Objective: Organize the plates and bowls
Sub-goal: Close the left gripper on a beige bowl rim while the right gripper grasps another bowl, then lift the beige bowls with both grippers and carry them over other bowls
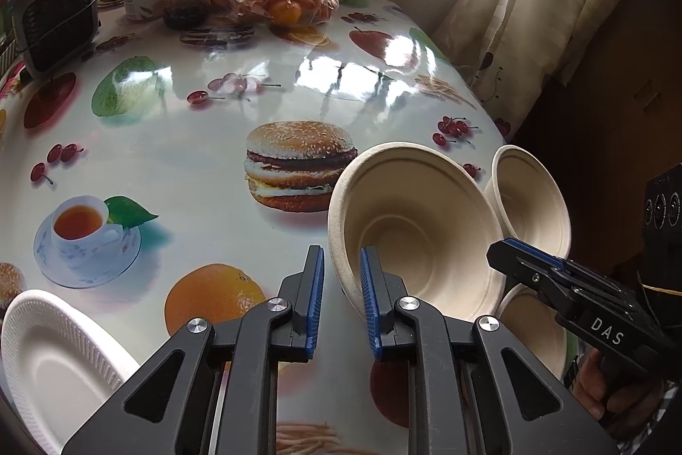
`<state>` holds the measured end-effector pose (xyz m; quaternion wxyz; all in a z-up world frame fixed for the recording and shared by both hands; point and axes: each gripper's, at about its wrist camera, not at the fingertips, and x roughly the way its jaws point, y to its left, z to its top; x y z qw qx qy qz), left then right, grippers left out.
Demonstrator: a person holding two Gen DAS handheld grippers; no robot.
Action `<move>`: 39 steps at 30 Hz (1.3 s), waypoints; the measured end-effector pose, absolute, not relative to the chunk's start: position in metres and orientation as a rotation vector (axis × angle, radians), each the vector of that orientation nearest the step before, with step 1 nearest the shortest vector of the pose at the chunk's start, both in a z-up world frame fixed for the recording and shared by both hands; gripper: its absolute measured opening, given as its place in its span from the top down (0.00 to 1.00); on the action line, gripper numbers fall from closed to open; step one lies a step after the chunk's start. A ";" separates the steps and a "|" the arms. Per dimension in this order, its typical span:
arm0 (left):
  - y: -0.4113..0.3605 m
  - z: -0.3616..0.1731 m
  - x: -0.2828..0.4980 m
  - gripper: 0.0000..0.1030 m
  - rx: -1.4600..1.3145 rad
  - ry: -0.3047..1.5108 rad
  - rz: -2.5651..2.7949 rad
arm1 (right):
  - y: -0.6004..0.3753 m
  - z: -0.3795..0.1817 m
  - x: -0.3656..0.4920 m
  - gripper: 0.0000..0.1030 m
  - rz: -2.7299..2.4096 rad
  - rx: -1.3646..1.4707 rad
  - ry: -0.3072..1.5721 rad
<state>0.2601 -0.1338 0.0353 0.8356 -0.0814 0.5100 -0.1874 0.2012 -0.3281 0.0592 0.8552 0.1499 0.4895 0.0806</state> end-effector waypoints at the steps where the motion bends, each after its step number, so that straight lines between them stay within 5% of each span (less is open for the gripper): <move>1: -0.134 0.036 0.260 0.83 -0.171 1.078 -0.397 | -0.328 0.059 0.201 0.81 0.169 0.315 1.030; 39: -0.144 0.085 0.221 0.85 -0.130 0.942 -0.474 | -0.336 0.113 0.143 0.85 0.133 0.344 0.858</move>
